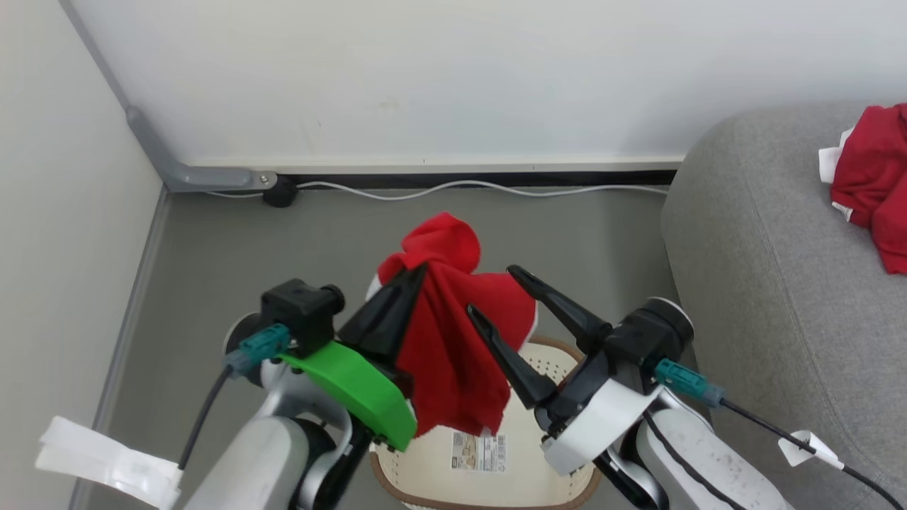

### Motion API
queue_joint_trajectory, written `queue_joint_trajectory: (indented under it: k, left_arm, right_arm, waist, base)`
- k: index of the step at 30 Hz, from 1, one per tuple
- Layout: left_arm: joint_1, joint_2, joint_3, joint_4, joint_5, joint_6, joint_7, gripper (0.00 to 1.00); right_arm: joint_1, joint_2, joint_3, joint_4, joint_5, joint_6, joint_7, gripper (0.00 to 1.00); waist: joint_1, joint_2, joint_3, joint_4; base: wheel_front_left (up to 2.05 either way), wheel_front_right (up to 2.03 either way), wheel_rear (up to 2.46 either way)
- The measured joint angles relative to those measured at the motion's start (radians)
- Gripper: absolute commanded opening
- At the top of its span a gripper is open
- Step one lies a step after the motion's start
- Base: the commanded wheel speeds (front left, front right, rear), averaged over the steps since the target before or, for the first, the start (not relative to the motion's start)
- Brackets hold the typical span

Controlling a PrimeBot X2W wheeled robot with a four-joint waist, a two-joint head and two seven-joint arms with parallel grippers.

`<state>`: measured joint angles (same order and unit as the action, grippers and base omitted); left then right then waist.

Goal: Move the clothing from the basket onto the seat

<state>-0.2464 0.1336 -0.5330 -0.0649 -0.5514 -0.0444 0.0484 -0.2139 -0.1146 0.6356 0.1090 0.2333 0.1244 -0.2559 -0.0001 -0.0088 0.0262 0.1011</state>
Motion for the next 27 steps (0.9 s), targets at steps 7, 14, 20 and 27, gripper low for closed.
queue_joint_trajectory:
  k: [7, 14, 20, 27]
  left_arm:
    - [0.026, -0.033, -0.086, -0.086, -0.007, -0.016, 0.053, 0.00]
    - [0.082, -0.021, -0.081, -0.140, -0.038, 0.009, 0.084, 0.00]
    - [0.121, -0.005, -0.056, -0.168, -0.037, 0.029, 0.092, 0.42]
    - [0.125, 0.017, -0.057, -0.181, -0.010, 0.039, 0.092, 1.00]
  right_arm:
    - [0.033, -0.001, 0.038, 0.022, 0.006, 0.000, 0.001, 1.00]
    - [0.035, -0.011, 0.046, 0.025, 0.011, 0.000, 0.010, 0.00]
    - [0.034, -0.018, 0.037, 0.006, 0.013, 0.000, 0.010, 0.00]
    - [0.034, -0.058, -0.032, -0.049, 0.011, -0.030, 0.010, 0.00]
  waist:
    - [0.0000, 0.0000, -0.070, 0.036]
    - [0.0000, 0.0000, -0.099, 0.036]
    - [0.0000, 0.0000, -0.098, -0.011]
    - [0.0000, 0.0000, -0.091, -0.080]
  base:
    - [0.00, 0.00, 0.00]
    - [0.00, 0.00, 0.00]
    - [0.00, 0.00, 0.00]
    - [0.00, 0.00, 0.00]
